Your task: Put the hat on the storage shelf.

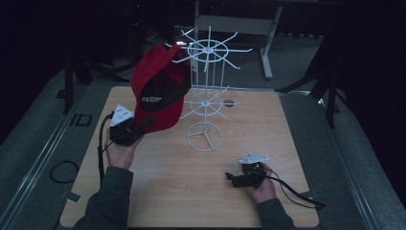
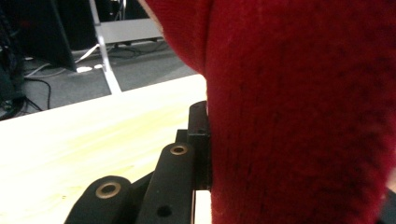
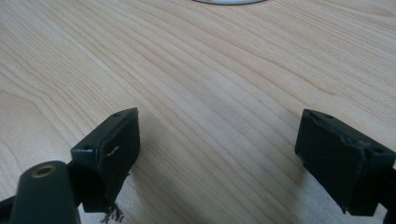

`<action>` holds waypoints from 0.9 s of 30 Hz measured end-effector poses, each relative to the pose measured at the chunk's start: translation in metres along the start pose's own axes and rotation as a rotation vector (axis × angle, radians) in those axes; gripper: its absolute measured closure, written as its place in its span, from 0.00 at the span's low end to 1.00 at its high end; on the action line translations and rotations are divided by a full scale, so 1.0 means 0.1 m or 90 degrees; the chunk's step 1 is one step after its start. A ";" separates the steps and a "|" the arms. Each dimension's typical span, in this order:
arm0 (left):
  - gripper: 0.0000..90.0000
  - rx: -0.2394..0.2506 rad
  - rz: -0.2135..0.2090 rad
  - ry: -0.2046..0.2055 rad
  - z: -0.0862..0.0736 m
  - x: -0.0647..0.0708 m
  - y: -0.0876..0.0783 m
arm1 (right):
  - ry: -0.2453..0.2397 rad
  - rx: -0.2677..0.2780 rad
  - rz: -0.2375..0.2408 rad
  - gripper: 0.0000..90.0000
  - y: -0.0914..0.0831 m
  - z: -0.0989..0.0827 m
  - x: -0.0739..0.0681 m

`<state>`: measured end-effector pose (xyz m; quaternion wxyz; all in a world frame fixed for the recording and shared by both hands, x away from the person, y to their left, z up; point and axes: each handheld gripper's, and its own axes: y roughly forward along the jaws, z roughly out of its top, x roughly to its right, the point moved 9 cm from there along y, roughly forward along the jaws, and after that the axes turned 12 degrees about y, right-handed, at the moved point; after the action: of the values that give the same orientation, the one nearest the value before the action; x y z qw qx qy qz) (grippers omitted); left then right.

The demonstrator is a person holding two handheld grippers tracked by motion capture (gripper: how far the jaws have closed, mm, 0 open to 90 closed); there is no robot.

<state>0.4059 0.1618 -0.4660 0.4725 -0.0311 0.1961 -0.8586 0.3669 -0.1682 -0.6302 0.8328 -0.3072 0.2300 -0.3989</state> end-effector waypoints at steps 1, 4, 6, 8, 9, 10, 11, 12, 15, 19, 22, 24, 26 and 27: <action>0.89 -0.003 -0.005 0.002 -0.01 0.01 0.01 | 0.001 0.001 0.001 0.15 0.00 0.00 0.00; 0.87 -0.011 -0.011 0.009 -0.03 0.04 0.02 | 0.000 0.001 0.001 0.15 0.00 0.00 0.00; 0.85 -0.014 -0.019 0.008 -0.04 0.06 0.01 | 0.000 0.001 0.001 0.15 0.00 0.00 0.00; 0.77 -0.015 -0.024 0.010 -0.04 0.08 0.01 | 0.000 0.000 0.000 0.15 0.00 0.00 0.00; 0.77 -0.014 -0.025 0.009 -0.04 0.09 0.01 | 0.000 0.000 0.000 0.15 0.00 0.00 0.00; 0.74 -0.013 -0.025 0.006 -0.04 0.09 0.01 | 0.001 0.001 0.001 0.15 0.00 0.00 0.00; 0.70 -0.014 -0.024 0.005 -0.04 0.08 0.00 | 0.000 0.000 0.000 0.15 0.00 0.00 0.00; 0.67 -0.017 -0.022 0.002 -0.04 0.07 0.00 | 0.000 0.001 0.000 0.15 0.00 0.00 0.00; 0.56 -0.020 -0.019 -0.014 -0.06 0.04 -0.01 | 0.000 0.001 0.000 0.15 0.00 0.00 0.00; 0.53 -0.016 -0.030 -0.031 -0.07 0.04 -0.04 | 0.000 0.000 0.000 0.15 0.00 0.00 0.00; 0.49 -0.012 -0.028 -0.038 -0.08 0.05 -0.05 | 0.001 0.002 0.001 0.15 0.00 0.00 0.00; 0.44 -0.014 -0.022 -0.037 -0.08 0.05 -0.04 | 0.001 0.002 0.001 0.15 0.00 0.00 0.00; 0.40 -0.017 -0.013 -0.037 -0.09 0.05 -0.05 | 0.001 0.002 0.001 0.15 0.00 0.00 0.00; 0.36 -0.019 -0.009 -0.036 -0.10 0.04 -0.05 | 0.001 0.002 0.001 0.15 0.00 0.00 0.00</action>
<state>0.3973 0.1646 -0.4742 0.4717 -0.0639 0.1953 -0.8575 0.3670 -0.1679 -0.6303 0.8332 -0.3056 0.2304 -0.3991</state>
